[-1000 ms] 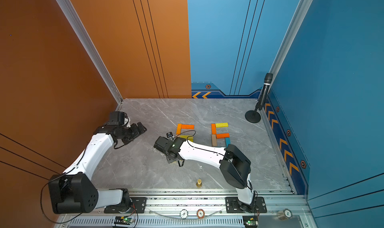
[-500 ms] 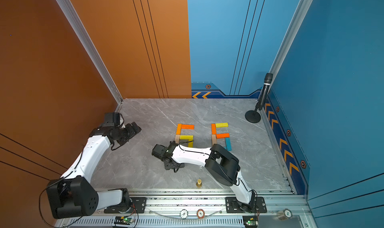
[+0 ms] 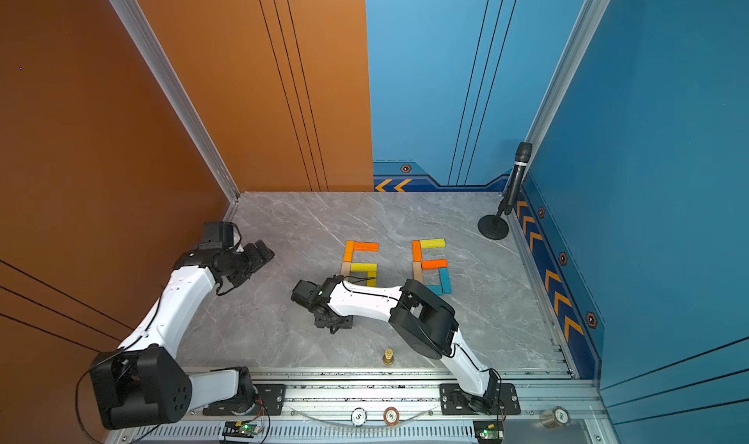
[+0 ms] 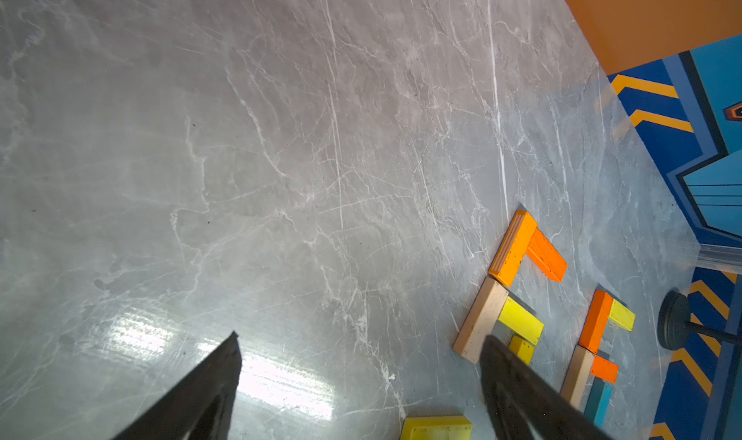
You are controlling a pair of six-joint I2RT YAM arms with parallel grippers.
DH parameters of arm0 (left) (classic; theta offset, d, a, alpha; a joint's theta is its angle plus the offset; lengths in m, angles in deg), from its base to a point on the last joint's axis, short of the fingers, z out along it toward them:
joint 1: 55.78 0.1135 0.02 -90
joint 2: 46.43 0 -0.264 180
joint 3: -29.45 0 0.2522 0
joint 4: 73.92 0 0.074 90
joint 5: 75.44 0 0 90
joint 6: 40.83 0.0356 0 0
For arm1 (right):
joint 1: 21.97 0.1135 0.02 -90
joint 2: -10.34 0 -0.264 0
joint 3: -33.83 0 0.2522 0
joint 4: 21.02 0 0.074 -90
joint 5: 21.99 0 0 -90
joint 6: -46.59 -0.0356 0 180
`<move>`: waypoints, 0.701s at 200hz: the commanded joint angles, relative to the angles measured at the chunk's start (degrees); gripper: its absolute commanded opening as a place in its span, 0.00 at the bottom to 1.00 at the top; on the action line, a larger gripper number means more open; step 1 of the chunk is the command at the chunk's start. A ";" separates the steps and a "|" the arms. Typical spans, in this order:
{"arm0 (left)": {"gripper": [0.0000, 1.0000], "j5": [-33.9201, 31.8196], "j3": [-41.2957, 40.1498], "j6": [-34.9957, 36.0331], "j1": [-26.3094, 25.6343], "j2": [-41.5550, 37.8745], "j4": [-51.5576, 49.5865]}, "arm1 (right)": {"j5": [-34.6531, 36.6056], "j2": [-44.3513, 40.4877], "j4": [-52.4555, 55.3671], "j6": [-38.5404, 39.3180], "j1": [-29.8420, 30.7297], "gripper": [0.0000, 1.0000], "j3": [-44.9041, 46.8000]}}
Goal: Assemble the number 6 with building blocks
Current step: Assemble the building block at the center of the board.
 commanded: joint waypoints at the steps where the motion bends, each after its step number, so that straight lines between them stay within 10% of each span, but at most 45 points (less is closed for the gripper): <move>1: 0.93 -0.02 -0.65 -0.31 0.26 -0.99 -0.12 | 1.72 1.83 0.95 -4.46 -0.86 0.59 -1.17; 140: 0.92 1.13 -0.80 -0.13 -0.37 -0.69 0.22 | 3.12 4.36 0.36 -3.23 -5.92 0.61 -3.75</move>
